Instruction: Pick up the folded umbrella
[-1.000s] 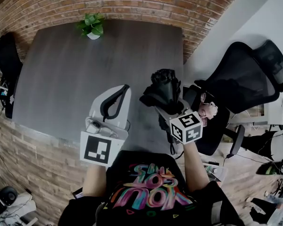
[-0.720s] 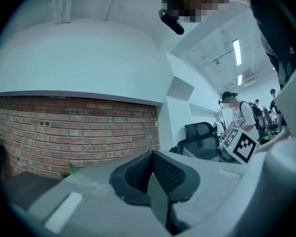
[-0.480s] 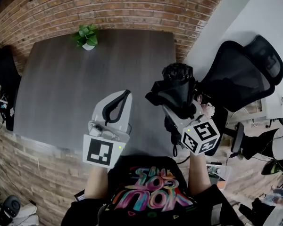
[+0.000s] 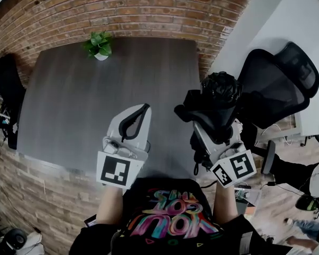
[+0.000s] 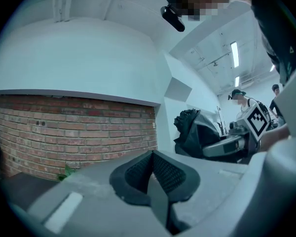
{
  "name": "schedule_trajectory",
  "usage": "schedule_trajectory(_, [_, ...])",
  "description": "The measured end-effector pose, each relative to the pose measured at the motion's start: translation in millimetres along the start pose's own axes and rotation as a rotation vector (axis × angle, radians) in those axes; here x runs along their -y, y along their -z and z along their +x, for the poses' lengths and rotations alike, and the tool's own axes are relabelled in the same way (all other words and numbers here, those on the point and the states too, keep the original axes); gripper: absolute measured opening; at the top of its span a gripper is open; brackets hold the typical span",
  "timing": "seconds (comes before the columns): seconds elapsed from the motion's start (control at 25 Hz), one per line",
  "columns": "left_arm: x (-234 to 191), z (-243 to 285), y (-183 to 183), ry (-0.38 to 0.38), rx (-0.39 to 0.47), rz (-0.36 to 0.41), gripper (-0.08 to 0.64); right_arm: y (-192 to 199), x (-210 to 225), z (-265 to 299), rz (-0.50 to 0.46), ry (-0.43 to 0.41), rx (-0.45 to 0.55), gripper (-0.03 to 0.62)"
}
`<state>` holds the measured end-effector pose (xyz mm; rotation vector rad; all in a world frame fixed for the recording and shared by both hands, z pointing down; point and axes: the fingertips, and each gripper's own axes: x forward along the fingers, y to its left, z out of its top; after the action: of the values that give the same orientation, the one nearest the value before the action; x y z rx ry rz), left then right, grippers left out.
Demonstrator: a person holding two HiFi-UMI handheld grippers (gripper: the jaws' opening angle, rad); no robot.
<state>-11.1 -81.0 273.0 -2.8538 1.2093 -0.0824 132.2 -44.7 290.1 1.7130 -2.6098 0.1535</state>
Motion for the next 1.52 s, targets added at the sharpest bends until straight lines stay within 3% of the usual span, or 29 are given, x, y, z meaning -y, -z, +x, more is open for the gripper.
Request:
schedule_trajectory(0.28, [-4.9, -1.1, 2.1, -0.009, -0.009, -0.017, 0.002, -16.5, -2.0, -12.0, -0.033, 0.018, 0.063, 0.258])
schedule_trajectory(1.52, [-11.4, 4.2, 12.8, -0.026, -0.038, -0.017, 0.002, -4.1, 0.7, -7.5, -0.007, 0.006, 0.031, 0.258])
